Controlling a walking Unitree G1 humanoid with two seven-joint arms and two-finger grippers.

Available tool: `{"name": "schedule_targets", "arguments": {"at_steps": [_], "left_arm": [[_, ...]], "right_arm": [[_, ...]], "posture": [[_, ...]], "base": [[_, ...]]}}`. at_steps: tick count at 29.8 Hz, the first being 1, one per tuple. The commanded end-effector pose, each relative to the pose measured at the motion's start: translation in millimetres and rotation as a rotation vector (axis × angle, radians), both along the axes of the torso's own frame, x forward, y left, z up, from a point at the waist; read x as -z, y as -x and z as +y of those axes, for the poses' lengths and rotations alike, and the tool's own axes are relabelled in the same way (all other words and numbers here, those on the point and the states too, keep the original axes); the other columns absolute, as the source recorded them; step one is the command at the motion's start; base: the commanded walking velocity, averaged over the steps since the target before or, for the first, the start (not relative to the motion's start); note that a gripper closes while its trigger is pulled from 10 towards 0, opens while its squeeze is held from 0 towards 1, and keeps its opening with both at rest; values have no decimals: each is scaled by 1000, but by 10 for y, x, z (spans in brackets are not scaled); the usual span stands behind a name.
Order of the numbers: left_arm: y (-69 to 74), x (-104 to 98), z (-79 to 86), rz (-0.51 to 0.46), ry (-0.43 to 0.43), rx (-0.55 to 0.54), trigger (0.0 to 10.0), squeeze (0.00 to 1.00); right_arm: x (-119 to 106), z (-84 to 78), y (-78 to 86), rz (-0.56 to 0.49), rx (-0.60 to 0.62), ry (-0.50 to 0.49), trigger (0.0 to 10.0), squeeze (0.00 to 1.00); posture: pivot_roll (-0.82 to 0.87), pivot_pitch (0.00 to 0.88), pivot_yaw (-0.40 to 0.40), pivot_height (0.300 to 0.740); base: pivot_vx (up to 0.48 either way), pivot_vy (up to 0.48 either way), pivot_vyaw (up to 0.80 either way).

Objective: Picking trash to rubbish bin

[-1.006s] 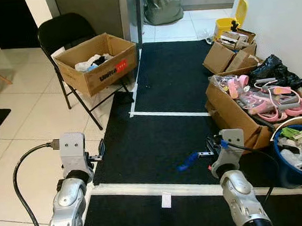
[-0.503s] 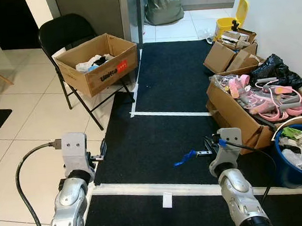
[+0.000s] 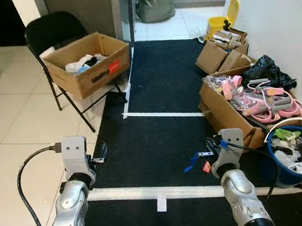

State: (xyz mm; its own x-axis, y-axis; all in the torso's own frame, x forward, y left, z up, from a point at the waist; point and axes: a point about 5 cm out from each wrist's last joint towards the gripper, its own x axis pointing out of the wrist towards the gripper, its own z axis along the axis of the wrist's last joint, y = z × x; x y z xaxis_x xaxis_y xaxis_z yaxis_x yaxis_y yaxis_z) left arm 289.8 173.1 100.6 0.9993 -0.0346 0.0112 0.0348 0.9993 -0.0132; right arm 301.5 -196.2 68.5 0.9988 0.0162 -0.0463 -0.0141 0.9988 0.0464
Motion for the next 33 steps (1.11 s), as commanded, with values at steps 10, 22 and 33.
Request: {"name": "schedule_targets", "arguments": {"at_steps": [10,22,33], "left_arm": [[40,78,61,27,-9,-22,10000,0],[36,74,49,27,-19,-9,10000,0],[28,67,59,28,-16,-8,10000,0]], "right_arm": [[-22,61,6,-3,-37,2,10000,0],[-20,28,8,3,-15,-15,10000,0],[-17,5,6,10,4,-16,10000,0]], "posture": [[74,143,20,740],[73,152,24,740],[72,156,28,740]], "base": [[340,0,0],[341,0,-253],[334,0,-564]]}}
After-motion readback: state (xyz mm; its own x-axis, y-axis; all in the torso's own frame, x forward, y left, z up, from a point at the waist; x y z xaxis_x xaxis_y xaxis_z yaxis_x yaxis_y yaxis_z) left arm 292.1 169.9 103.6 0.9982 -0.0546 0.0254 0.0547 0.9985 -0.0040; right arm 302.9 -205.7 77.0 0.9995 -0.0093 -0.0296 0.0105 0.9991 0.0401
